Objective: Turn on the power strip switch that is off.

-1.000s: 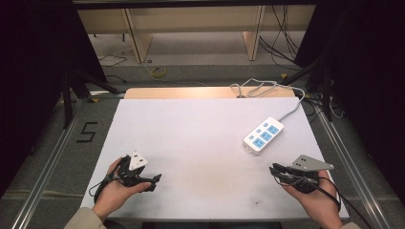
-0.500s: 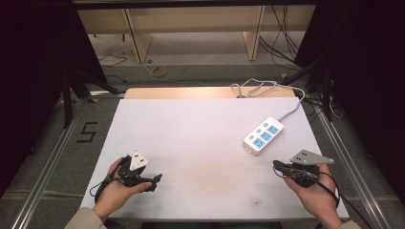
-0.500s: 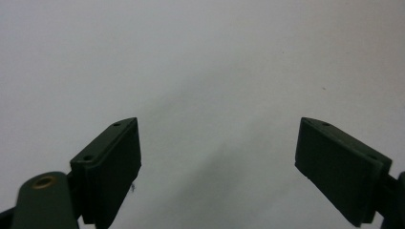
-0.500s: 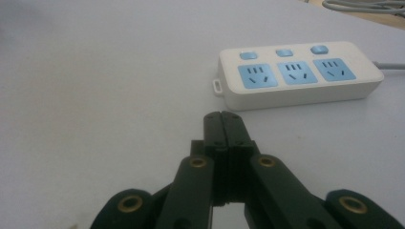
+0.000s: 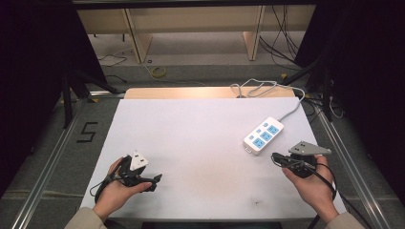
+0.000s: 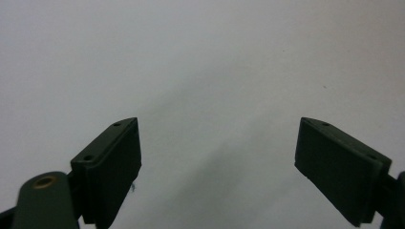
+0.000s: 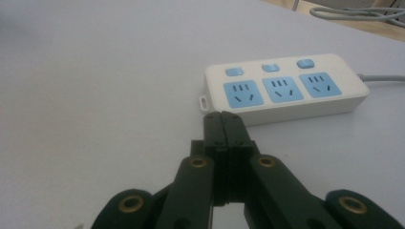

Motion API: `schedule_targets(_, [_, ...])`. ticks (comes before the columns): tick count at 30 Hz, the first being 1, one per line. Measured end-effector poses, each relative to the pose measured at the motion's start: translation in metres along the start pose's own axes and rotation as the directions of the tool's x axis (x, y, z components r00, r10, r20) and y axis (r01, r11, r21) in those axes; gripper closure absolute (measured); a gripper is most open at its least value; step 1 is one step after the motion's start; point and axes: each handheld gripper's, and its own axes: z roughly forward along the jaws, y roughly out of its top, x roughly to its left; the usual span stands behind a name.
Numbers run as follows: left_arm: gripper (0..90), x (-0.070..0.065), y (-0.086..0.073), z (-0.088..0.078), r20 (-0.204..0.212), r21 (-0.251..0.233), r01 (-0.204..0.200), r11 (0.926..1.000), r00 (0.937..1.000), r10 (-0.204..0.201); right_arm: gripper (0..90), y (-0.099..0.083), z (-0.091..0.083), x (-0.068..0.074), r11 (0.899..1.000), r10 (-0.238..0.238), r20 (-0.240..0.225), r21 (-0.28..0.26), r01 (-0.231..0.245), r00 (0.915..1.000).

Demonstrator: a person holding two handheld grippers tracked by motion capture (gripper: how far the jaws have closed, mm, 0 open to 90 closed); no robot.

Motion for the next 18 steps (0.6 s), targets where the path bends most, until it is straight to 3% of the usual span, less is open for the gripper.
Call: schedule_targets(18, [15.6, 0.000, 0.000, 0.000, -0.003, -0.005, -0.003, 1.0000, 1.0000, 0.003, 90.0, 0.015, 0.009, -0.006, 1.000, 0.006, 0.016, 0.008, -0.006, 0.9999])
